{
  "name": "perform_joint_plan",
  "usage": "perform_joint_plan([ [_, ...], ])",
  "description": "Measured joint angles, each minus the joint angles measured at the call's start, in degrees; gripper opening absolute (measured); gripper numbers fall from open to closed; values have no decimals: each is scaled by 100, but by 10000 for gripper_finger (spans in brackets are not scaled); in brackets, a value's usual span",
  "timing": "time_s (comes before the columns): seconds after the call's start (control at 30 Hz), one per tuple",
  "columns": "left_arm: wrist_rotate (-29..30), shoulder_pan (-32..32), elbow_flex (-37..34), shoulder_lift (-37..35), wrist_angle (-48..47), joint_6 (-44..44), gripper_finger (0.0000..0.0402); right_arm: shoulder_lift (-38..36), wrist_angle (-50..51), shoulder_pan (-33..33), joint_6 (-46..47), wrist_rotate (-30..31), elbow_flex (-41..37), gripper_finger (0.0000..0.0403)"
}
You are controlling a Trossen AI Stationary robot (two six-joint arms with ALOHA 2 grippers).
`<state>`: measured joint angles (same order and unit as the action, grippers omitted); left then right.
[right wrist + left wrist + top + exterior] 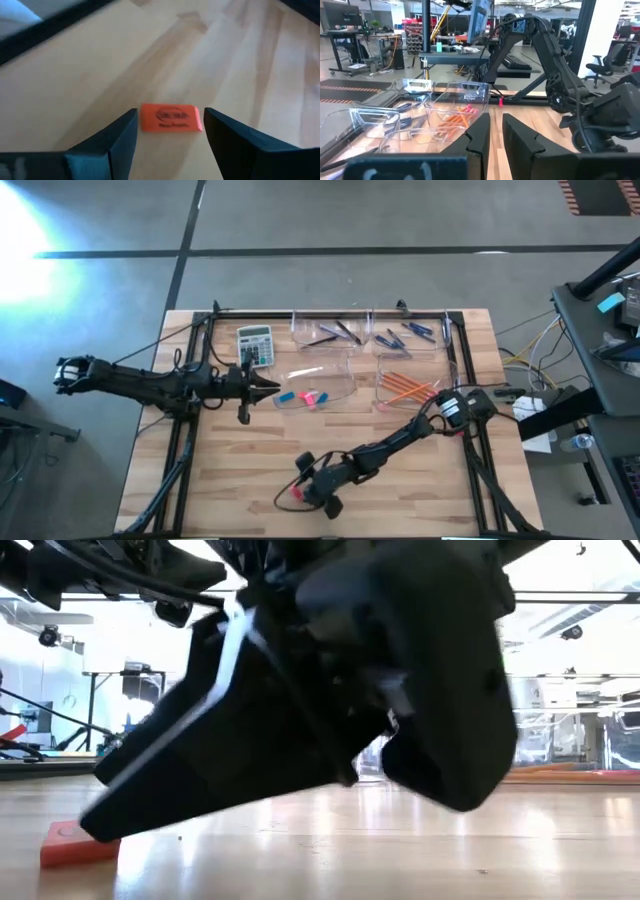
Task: Sort crayons/erasers/pens/pencils in bins
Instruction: Put the orange eraser into the bottom left transparent bin
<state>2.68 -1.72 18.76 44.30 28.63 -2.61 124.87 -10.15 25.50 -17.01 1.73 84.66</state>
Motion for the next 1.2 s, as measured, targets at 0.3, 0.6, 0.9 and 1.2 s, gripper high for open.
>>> perform_joint_plan([
  [0.3,2,0,31,23,-1,0,35,262,-315,-2,-83,-217,40,219],
  [0.6,4,0,35,43,-1,-4,35,466,-449,-231,395,-351,55,200],
  [0.9,-18,0,35,58,-3,-5,35,487,-336,-304,430,-440,49,102],
  [1.2,-29,0,35,58,-3,-13,35,476,-196,-310,507,-589,155,25],
])
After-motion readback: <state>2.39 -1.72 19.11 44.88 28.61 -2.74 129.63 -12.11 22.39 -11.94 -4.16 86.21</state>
